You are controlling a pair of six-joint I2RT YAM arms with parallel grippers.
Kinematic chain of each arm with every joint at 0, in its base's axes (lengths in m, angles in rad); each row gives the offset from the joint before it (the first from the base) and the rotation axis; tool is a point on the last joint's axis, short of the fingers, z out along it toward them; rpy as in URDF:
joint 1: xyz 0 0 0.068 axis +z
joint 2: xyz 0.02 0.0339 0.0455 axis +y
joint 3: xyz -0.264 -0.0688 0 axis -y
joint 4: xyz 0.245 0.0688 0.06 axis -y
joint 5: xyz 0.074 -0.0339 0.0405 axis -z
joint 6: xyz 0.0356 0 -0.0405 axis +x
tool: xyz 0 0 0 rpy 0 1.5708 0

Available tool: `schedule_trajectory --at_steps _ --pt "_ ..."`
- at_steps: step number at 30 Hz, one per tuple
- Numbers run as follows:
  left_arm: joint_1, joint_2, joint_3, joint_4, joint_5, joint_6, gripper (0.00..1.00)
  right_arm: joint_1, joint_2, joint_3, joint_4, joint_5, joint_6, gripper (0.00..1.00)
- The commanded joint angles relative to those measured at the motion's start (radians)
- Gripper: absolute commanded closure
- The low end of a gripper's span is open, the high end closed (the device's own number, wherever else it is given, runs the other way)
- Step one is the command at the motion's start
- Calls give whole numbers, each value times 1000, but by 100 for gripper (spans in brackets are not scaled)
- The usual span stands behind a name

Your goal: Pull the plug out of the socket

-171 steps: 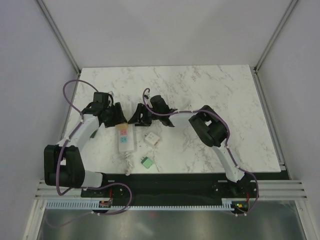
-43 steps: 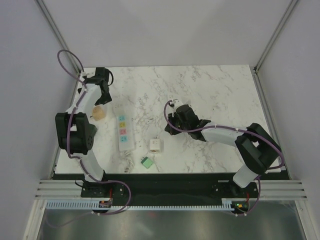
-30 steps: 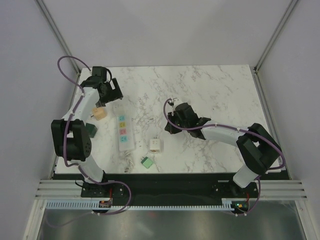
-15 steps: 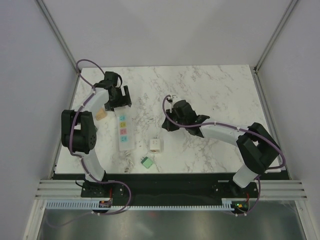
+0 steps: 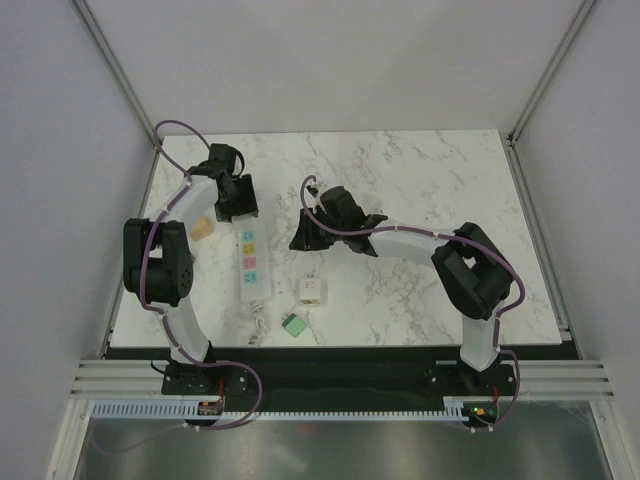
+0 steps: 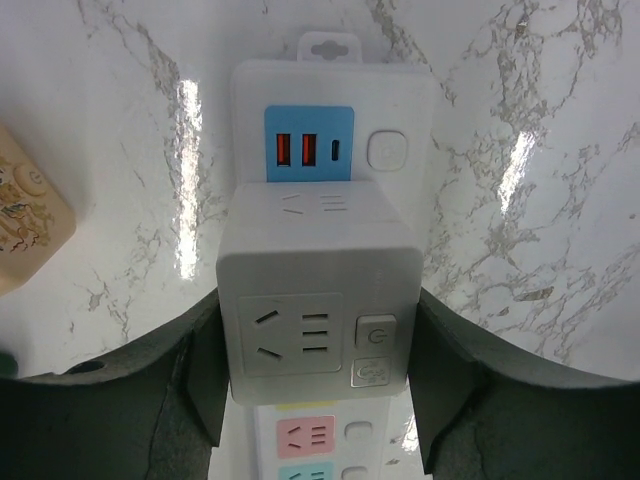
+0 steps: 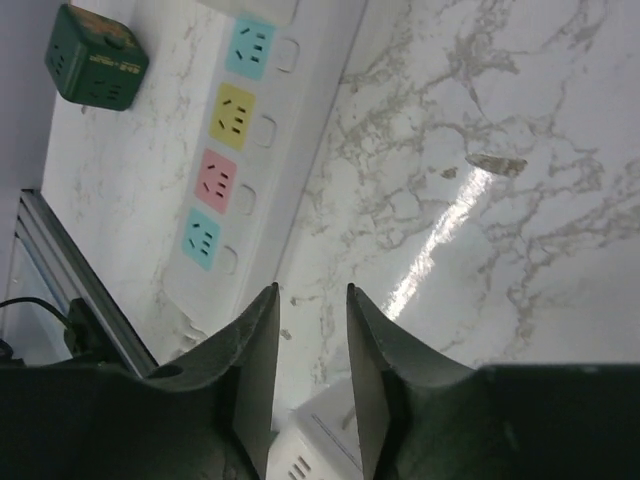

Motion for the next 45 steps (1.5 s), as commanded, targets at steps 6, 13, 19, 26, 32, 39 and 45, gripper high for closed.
schedule_trajectory --at_steps 6,13,19,26,32,39,45 --pt "-2 -91 23 4 84 26 98 4 178 192 158 -178 195 44" --pt "-2 -192 -29 46 104 22 98 4 312 230 285 -261 310 38" --pt "5 -238 -43 66 121 14 98 4 375 273 314 -281 324 36" --pt "18 -242 -54 83 194 0 98 4 413 313 405 -299 341 35" --pt "24 -249 -63 93 214 -6 98 4 485 387 428 -298 402 41" --pt "32 -249 -69 103 239 -12 98 4 574 437 489 -280 520 78" --pt "34 -252 -74 112 260 -18 98 2 585 445 412 -228 543 100"
